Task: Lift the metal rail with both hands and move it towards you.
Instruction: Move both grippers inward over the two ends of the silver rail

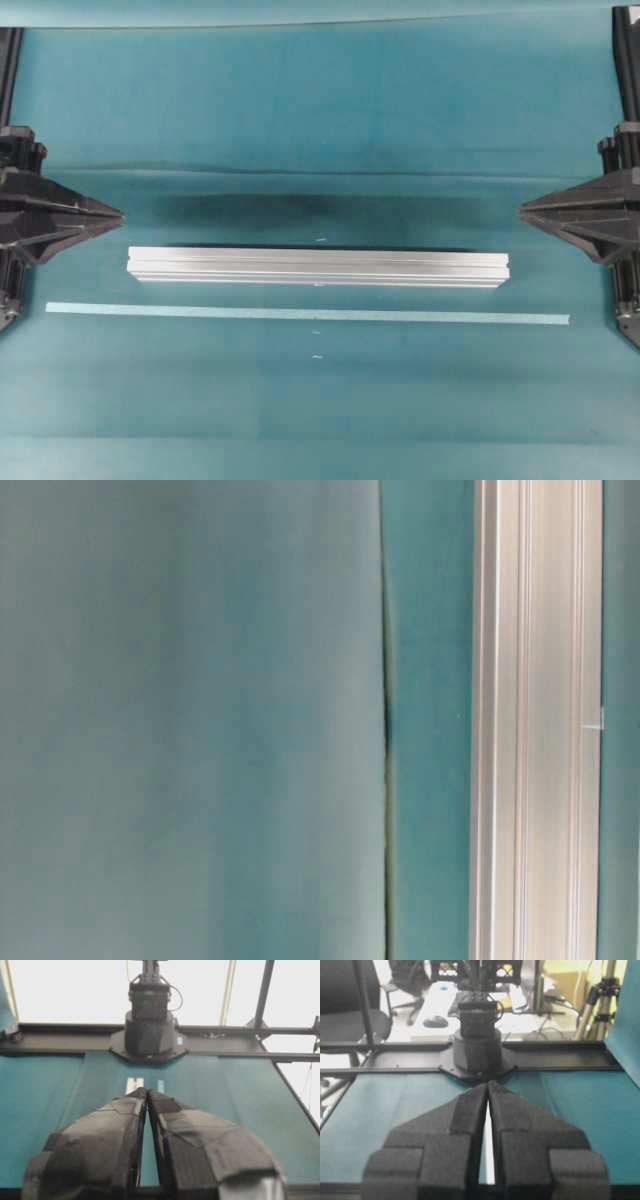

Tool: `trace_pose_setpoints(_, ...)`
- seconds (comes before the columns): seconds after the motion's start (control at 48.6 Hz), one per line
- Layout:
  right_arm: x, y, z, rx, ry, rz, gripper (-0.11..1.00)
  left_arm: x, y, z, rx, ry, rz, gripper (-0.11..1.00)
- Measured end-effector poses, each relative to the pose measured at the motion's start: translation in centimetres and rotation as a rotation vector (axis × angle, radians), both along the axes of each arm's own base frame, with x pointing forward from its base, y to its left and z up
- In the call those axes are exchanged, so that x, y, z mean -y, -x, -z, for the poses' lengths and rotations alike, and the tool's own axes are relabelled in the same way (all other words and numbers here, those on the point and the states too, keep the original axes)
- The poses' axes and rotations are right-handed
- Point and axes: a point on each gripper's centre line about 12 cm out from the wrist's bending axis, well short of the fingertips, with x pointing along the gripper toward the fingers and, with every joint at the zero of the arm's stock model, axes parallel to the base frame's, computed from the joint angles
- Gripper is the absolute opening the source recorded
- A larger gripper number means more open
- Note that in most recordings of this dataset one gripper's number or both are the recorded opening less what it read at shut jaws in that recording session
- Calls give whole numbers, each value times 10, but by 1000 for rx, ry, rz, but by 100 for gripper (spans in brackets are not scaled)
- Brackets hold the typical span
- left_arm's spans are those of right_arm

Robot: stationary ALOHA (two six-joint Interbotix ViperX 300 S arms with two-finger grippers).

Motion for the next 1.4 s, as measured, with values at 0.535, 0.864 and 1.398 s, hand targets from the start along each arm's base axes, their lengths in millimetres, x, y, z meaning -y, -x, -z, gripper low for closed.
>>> trace_pose_setpoints(0.535,18,-23,3,-592,-159,83,2,-8,-34,0,-602,59,-51,-5)
trace_pose_setpoints(0.864,22,-58,22,-1005,-184,84,2,-23,-65,2,-846,3,-83,-5)
trace_pose_setpoints(1.398,30,-98,50,-1339,-175,91,2,-32,-97,31,-1171,19,-91,-1)
